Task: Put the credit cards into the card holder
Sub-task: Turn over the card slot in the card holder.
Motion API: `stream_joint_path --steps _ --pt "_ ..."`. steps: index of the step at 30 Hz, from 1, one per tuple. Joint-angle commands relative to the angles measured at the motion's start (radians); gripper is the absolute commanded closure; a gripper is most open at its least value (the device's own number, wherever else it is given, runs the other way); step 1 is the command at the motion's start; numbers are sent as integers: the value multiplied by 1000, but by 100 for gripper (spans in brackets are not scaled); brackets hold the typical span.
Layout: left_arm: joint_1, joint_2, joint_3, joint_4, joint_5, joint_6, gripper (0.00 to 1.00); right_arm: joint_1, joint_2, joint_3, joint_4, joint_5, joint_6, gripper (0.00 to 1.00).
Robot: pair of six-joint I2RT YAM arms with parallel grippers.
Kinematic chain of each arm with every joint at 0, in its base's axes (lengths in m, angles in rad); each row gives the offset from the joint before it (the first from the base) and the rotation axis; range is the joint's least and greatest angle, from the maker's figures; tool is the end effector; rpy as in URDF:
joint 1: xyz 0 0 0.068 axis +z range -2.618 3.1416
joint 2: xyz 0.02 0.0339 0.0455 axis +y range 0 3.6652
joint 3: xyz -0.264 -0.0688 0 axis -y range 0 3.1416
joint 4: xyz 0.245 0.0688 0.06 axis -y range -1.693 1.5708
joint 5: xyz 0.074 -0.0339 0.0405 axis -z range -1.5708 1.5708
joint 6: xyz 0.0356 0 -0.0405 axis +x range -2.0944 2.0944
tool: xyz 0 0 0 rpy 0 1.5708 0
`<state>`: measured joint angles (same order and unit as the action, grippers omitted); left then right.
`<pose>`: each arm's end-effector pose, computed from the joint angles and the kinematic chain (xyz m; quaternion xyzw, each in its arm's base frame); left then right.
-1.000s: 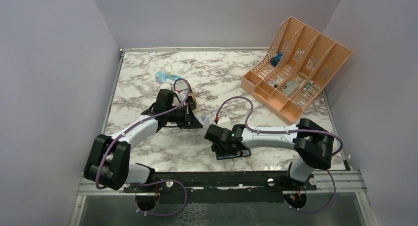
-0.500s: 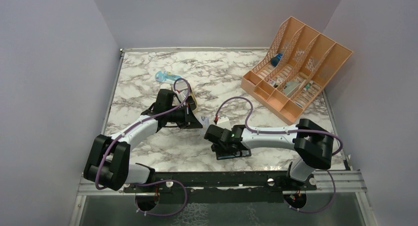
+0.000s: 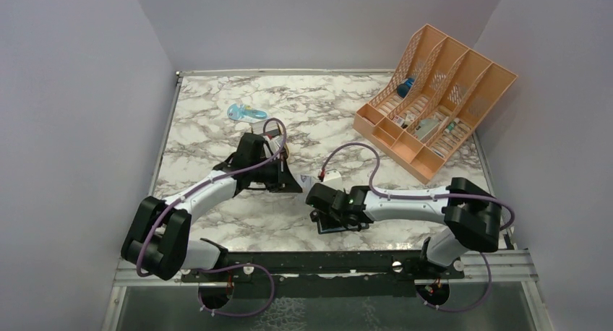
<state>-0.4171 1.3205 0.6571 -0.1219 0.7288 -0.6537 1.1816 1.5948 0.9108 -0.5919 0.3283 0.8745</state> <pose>0.2242 -0.1253 0.1946 0.0336 0.8733 -0.4656 0.1396 0.1189 0.2597 0.1661 -0.1255 0.9680 0.0406 0.2133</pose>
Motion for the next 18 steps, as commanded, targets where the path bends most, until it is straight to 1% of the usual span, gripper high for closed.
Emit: stream_joint_path --steps 1,7,11,15,18 --pt "-40 7 -24 30 -39 -25 100 -20 -94 -60 89 13 9 53" --pt "-108 25 -39 81 -65 -71 100 -48 -205 -145 211 -41 2 53" --pt "-142 53 -71 183 -47 -137 100 -72 -255 -191 260 -74 1 53" --pt "-169 93 -80 193 -77 -142 100 -81 -265 -204 250 -66 -13 53" --pt "-179 116 -90 200 -91 -143 100 -80 -228 -158 162 -45 -3 50"
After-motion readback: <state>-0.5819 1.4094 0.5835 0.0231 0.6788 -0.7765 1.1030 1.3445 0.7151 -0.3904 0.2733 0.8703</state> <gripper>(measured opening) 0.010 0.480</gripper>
